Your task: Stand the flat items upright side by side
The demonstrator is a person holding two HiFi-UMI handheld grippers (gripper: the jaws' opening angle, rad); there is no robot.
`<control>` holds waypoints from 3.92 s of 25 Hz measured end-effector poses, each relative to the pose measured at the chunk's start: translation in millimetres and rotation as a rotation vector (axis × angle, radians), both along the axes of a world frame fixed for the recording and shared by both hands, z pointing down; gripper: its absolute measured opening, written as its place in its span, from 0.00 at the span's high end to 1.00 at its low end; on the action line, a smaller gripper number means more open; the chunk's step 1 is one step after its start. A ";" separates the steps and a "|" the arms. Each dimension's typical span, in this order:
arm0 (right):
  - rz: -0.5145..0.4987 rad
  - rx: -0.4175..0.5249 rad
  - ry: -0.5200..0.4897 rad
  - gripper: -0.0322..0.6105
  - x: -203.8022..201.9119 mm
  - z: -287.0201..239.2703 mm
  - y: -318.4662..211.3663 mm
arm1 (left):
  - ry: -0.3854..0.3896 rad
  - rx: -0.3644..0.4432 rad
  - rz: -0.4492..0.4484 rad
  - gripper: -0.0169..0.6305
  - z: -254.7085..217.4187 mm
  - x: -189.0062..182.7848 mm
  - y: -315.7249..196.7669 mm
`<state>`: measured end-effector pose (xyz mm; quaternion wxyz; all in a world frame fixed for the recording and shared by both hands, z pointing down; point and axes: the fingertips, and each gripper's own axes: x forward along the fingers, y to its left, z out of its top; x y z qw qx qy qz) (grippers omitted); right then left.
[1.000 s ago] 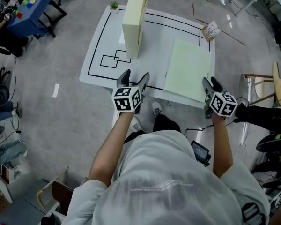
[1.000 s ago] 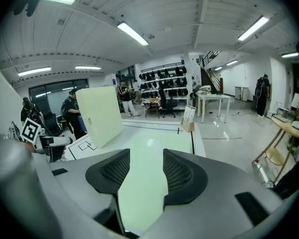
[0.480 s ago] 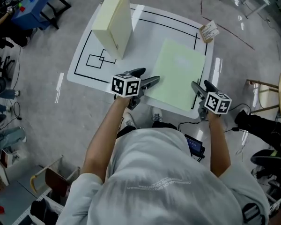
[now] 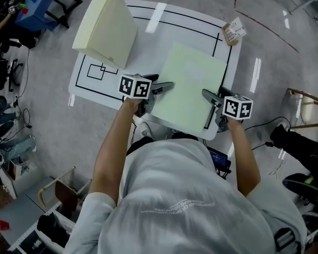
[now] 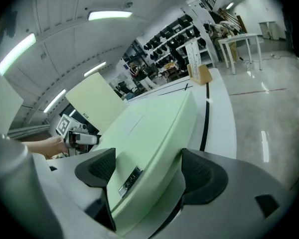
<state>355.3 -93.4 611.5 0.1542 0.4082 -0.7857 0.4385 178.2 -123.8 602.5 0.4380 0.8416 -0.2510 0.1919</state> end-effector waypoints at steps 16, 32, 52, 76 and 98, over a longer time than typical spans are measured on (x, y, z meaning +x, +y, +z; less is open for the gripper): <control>-0.026 0.019 -0.094 0.32 -2.7 0.3 -16.8 | 0.073 -0.024 -0.008 0.38 9.8 8.8 -1.1; 0.245 -0.006 -0.503 0.32 13.6 -20.8 -40.7 | 0.068 0.064 -0.033 0.38 3.8 3.0 -2.0; -0.205 0.063 -0.083 0.32 -6.2 -3.4 -22.1 | -0.011 0.131 0.020 0.37 4.7 5.5 -2.7; -0.108 0.068 -0.286 0.29 -2.9 -19.9 -34.4 | 0.058 0.310 0.050 0.32 -17.0 3.5 -6.9; 0.065 0.020 -0.647 0.40 -8.9 -48.5 -54.5 | 0.035 0.437 -0.010 0.32 -29.8 -17.5 -10.1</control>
